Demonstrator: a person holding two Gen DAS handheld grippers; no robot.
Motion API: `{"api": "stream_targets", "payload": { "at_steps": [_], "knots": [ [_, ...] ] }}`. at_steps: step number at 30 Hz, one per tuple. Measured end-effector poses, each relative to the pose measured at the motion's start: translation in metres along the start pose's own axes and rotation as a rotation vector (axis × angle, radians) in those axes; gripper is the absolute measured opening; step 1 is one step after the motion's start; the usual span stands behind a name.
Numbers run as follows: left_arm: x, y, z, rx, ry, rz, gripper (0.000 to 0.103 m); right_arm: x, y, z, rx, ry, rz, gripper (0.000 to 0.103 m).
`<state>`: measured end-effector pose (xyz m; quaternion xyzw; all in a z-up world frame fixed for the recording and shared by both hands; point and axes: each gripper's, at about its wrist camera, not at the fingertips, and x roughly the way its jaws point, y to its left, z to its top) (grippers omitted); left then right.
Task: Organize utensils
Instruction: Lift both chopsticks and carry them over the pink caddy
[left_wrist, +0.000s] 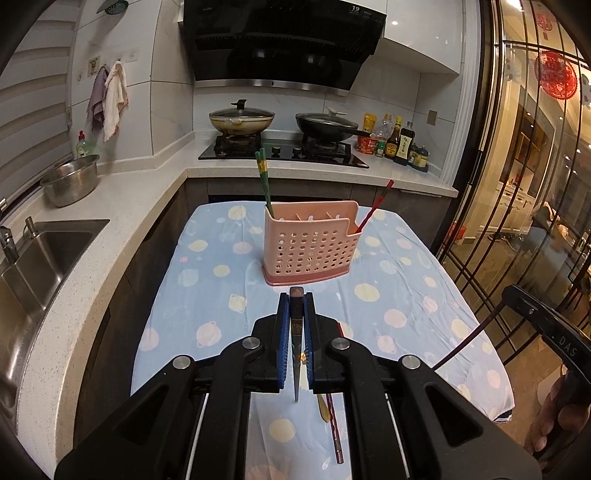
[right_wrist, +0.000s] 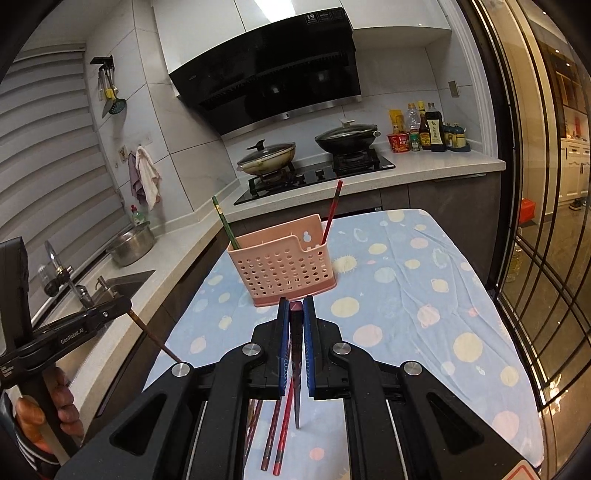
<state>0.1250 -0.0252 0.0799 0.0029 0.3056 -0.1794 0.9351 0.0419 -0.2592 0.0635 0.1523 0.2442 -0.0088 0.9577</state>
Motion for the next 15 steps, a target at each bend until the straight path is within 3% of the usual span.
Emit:
{"api": "stream_targets", "payload": {
  "at_steps": [15],
  "knots": [
    [0.019, -0.017, 0.105, 0.047, -0.162, -0.032, 0.007, 0.049, 0.003, 0.096, 0.033, -0.113, 0.081, 0.007]
  ]
}}
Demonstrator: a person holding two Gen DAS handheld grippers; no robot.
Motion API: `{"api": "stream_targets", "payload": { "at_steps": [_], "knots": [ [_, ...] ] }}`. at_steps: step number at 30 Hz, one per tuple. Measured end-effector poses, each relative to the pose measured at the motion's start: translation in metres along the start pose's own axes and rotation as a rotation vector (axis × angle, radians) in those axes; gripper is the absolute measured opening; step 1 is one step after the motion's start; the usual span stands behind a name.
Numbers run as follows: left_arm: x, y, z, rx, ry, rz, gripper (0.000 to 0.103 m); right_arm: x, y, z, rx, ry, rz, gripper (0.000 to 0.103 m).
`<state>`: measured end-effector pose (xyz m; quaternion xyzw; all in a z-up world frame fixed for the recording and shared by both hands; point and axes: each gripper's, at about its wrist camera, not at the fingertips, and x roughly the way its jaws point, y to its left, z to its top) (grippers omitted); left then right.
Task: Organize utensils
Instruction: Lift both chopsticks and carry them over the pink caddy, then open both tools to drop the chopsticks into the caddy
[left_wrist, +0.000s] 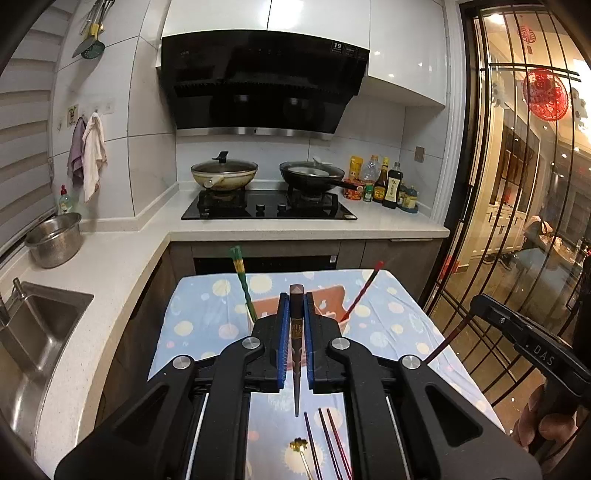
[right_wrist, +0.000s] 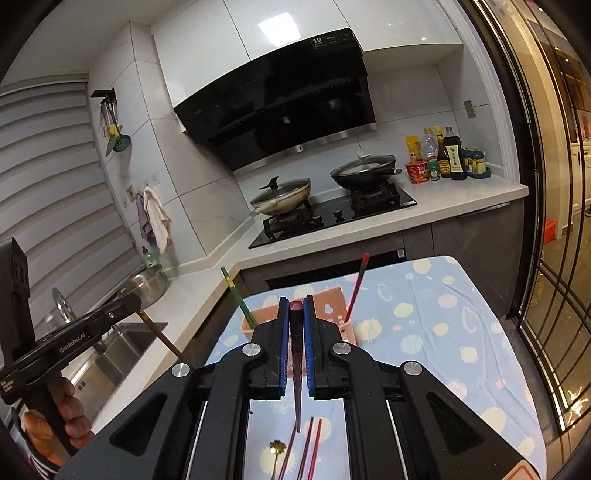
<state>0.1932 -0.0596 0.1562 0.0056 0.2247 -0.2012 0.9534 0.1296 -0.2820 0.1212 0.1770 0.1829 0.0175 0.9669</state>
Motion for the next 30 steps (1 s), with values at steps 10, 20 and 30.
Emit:
{"api": "stream_targets", "payload": {
  "at_steps": [10, 20, 30],
  "knots": [
    [0.038, 0.006, 0.064, -0.005, -0.12, 0.015, 0.007, 0.05, 0.013, 0.061, 0.004, -0.117, 0.021, 0.007],
    [0.093, 0.016, 0.078, 0.0, -0.103, 0.055, 0.007, 0.114, 0.006, 0.082, 0.037, -0.128, 0.013, 0.007],
    [0.137, 0.018, 0.056, 0.009, -0.022, 0.066, 0.007, 0.166, 0.002, 0.057, 0.006, -0.026, -0.01, 0.007]
  ]
}}
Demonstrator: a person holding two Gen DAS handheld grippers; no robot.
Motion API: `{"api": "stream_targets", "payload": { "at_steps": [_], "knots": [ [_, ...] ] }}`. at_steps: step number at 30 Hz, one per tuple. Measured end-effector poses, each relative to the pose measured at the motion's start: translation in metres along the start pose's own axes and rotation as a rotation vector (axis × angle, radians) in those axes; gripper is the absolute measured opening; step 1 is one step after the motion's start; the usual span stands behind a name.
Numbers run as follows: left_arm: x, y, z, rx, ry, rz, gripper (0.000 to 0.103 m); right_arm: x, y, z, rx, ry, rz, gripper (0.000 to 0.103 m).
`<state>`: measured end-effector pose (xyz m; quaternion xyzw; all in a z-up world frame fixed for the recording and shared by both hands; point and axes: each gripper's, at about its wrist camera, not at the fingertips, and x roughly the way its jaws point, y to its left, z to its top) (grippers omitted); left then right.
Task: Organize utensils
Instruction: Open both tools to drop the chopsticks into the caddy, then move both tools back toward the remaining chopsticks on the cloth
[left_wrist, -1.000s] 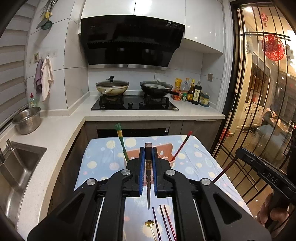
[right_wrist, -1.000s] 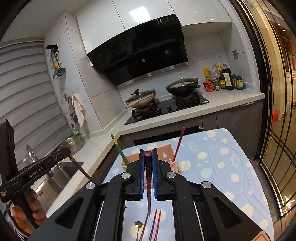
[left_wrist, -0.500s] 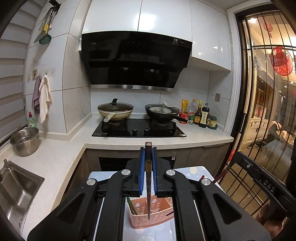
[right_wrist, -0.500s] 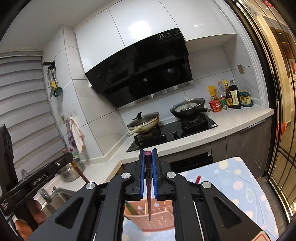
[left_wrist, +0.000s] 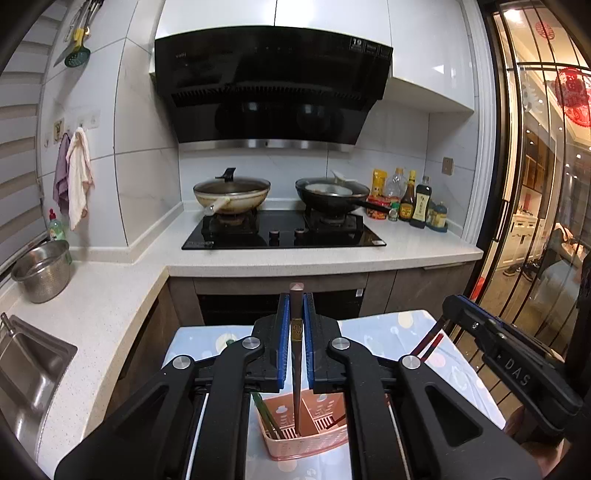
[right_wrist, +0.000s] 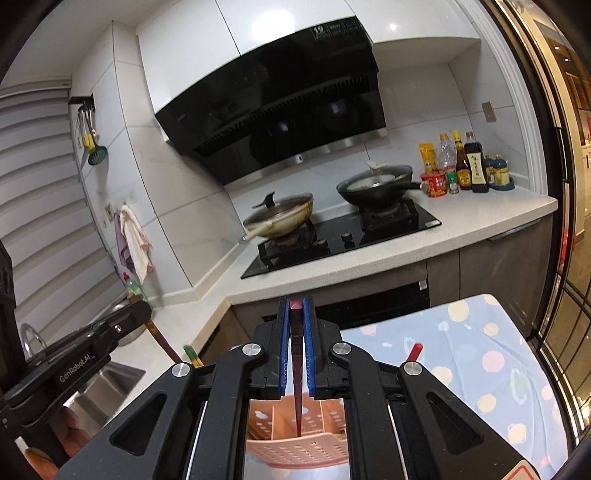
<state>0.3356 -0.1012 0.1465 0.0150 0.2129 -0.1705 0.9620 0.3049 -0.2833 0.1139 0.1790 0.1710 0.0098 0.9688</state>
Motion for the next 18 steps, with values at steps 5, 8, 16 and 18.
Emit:
{"api": "stream_targets", "payload": {
  "at_steps": [5, 8, 16, 18],
  "knots": [
    [0.014, 0.001, -0.012, -0.006, 0.042, 0.005, 0.007, 0.018, -0.007, -0.018, -0.004, 0.063, -0.016, 0.007],
    [0.018, 0.002, -0.016, -0.012, 0.057, 0.019, 0.008, 0.024, -0.011, -0.025, 0.006, 0.088, -0.022, 0.015],
    [0.015, 0.003, -0.019, -0.021, 0.052, 0.056, 0.044, 0.006, -0.018, -0.026, 0.023, 0.047, -0.043, 0.05],
    [0.012, 0.003, -0.019, -0.022, 0.054, 0.055, 0.044, -0.001, -0.019, -0.026, 0.027, 0.045, -0.04, 0.051]
  ]
}}
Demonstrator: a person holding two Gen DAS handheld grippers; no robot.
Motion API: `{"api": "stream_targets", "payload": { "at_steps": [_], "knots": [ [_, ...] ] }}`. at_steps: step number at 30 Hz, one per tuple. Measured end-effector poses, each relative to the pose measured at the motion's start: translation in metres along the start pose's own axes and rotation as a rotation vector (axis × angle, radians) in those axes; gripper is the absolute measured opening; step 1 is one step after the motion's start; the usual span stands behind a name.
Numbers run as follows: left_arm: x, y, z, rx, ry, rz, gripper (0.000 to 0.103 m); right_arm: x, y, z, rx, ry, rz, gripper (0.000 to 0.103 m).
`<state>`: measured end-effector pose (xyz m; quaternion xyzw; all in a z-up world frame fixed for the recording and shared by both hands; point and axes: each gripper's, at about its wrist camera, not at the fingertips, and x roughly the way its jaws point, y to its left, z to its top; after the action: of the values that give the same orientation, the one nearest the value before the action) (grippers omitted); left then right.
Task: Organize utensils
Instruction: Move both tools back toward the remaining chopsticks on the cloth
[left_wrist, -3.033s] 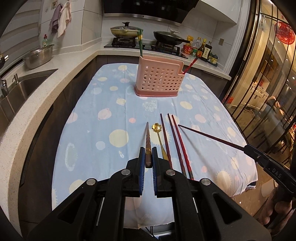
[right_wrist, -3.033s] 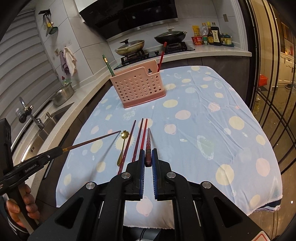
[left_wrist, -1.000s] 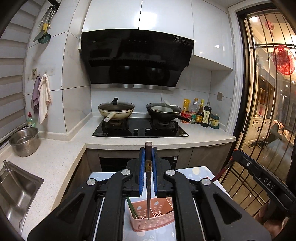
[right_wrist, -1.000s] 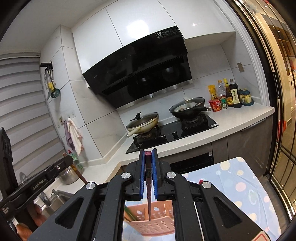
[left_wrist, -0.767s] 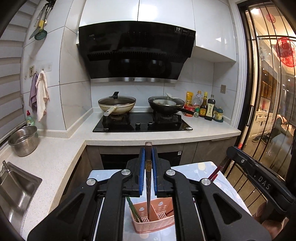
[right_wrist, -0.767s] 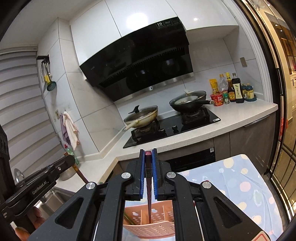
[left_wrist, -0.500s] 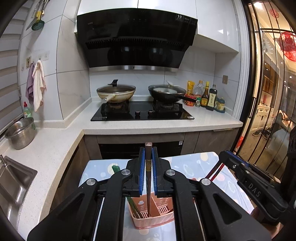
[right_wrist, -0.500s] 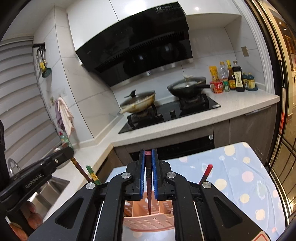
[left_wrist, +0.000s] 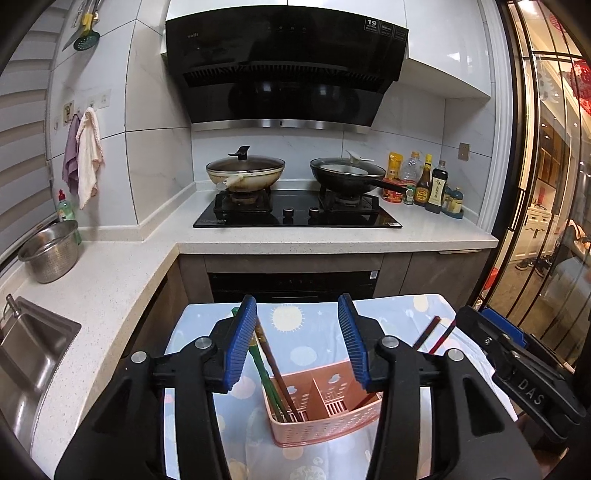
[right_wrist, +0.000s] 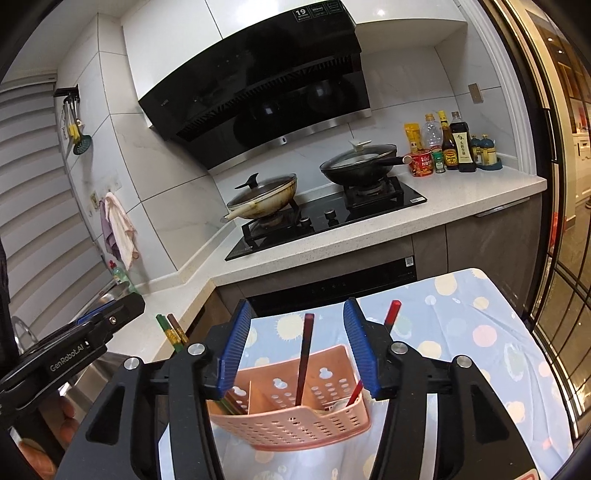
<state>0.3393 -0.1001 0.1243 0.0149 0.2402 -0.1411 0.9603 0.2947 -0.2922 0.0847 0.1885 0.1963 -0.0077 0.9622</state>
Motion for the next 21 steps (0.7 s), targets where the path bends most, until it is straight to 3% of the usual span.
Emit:
{"api": "stream_targets", "payload": {
  "at_steps": [5, 16, 21],
  "knots": [
    [-0.011, -0.001, -0.004, -0.002, 0.0, 0.016, 0.056, -0.02, -0.002, -0.006, 0.006, -0.005, 0.008, 0.053],
    [-0.059, -0.011, -0.024, 0.023, 0.008, 0.016, 0.058, -0.079, 0.006, -0.033, -0.017, 0.012, 0.025, 0.054],
    [-0.084, -0.014, -0.039, 0.025, 0.007, 0.019, 0.07, -0.105, 0.011, -0.048, -0.021, 0.027, 0.034, 0.055]
  ]
}}
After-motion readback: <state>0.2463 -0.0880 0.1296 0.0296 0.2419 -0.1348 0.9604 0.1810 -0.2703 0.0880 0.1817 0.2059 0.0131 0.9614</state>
